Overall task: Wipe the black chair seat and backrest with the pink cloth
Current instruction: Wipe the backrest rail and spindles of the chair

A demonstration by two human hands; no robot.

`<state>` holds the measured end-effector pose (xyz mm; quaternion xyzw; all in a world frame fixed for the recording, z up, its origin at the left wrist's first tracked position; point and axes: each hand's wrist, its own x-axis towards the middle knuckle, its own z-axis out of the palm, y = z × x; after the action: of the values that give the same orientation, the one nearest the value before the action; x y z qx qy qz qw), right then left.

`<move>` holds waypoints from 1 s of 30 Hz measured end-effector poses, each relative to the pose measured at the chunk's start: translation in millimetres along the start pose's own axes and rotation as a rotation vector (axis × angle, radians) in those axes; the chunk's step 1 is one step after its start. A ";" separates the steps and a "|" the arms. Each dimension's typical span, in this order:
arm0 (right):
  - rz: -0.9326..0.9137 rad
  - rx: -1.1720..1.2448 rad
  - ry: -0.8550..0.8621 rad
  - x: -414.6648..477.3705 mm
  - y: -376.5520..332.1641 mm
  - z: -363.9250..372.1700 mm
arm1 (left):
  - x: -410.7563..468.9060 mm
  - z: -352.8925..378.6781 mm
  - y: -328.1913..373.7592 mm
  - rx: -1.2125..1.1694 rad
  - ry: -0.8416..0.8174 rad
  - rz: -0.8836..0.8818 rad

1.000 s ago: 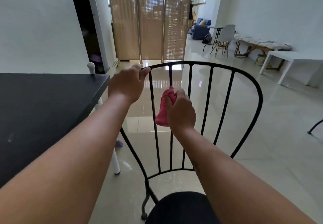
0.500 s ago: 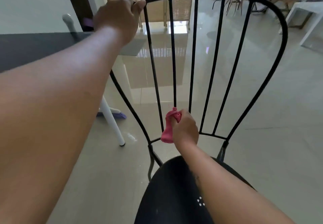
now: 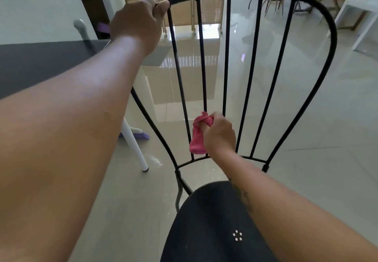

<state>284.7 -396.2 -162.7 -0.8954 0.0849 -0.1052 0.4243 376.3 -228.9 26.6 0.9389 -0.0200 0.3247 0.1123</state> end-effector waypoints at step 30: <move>-0.395 0.109 0.151 -23.0 -177.9 -92.3 | -114.1 -82.8 -10.5 -0.682 -0.184 -0.222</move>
<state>249.7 -347.9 30.0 -0.8600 -0.0662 -0.2575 0.4356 237.4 -204.2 17.7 0.8692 -0.0348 0.1996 0.4511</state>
